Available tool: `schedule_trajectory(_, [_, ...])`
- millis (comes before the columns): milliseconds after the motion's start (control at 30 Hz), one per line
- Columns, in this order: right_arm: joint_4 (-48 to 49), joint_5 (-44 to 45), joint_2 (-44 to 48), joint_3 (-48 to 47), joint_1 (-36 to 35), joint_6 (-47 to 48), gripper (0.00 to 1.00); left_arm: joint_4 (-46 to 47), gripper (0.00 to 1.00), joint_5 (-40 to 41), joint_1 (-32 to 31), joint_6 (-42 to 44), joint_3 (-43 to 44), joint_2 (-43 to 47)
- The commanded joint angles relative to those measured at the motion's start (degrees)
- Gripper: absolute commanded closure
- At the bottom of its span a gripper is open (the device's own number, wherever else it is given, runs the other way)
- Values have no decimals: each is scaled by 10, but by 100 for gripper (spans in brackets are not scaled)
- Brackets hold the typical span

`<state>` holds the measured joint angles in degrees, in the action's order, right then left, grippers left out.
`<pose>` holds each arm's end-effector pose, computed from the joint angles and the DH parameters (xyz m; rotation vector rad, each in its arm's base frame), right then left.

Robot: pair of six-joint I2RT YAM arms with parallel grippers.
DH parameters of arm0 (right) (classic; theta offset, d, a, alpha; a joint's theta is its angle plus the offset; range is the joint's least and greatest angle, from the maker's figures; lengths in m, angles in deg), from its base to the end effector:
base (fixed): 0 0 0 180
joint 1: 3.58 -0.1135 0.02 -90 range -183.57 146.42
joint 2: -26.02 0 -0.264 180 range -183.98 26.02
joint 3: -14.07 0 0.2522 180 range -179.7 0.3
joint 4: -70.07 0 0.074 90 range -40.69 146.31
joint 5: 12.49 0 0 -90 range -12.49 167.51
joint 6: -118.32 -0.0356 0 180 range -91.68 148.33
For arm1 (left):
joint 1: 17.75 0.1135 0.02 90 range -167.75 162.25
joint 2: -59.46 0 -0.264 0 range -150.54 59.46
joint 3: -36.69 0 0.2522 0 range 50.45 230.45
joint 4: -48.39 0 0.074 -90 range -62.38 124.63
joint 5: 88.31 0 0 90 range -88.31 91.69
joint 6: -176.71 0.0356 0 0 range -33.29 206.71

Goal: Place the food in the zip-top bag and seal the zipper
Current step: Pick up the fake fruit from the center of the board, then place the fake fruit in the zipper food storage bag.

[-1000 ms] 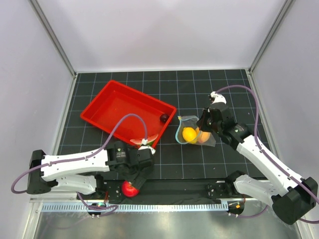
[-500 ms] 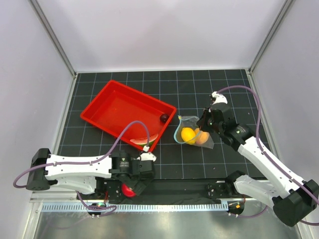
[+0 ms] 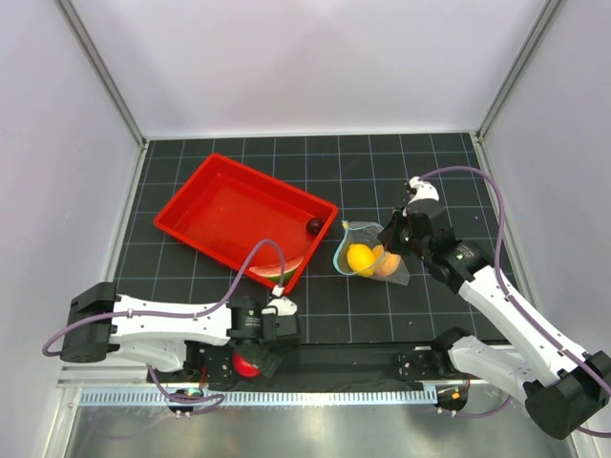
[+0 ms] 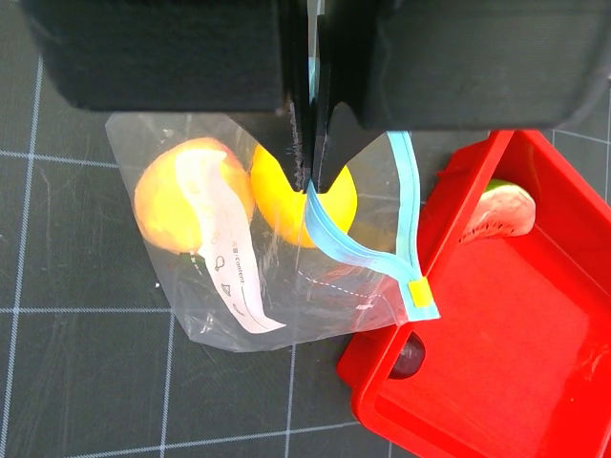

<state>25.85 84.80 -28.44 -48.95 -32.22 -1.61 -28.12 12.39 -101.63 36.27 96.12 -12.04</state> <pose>0.1819 0.0942 0.3021 0.0976 2.2192 0.4341 0.0264 -0.1838 0.2022 0.8480 2.8349 0.0738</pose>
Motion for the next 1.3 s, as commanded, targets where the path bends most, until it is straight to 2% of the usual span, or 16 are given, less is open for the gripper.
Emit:
schedule_trajectory(0, [9, -4, 18, 2, 3, -5, 99, 17, 0, 7, -2, -41, -15, 0])
schedule_trajectory(133, [10, -9, 20, 4, 3, -7, 99, 56, 0, -9, -2, -53, -24, -7])
schedule_trajectory(200, [10, -7, 22, 5, 3, -7, 99, 74, 6, -26, -1, -62, -30, -17])
schedule_trajectory(300, [7, -2, 27, 7, 3, -7, 99, 91, 27, -25, -1, -63, -23, -29])
schedule_trajectory(333, [4, -1, 29, 7, 3, -4, 99, 83, 39, -18, -1, -61, -11, -29])
schedule_trajectory(367, [2, 1, 30, 6, 3, -3, 99, 75, 45, -10, -2, -60, -2, -25])
schedule_trajectory(433, [-2, 6, 32, 5, 3, -1, 99, 54, 51, 13, -2, -53, 28, -17])
schedule_trajectory(600, [3, 2, 30, 9, 3, 1, 99, 53, 53, 79, -1, -19, 113, 9])
schedule_trajectory(633, [13, -11, 26, 11, 3, 1, 99, 63, 55, 120, -1, -10, 152, 8])
schedule_trajectory(733, [36, -39, 18, 23, 3, -7, 99, 115, 65, 177, 3, 26, 210, 0])
schedule_trajectory(833, [40, -65, 15, 21, 3, -11, 99, 207, 66, 152, 43, 88, 229, -20])
schedule_trajectory(900, [41, -86, 15, 20, 3, -14, 99, 234, 66, 117, 85, 120, 241, -38])
schedule_trajectory(1100, [55, -160, 28, 21, 3, -56, 99, 261, 65, 98, 150, 167, 311, -81])
schedule_trajectory(1267, [80, -184, 28, 25, 3, -87, 99, 282, 64, 86, 164, 187, 329, -72])
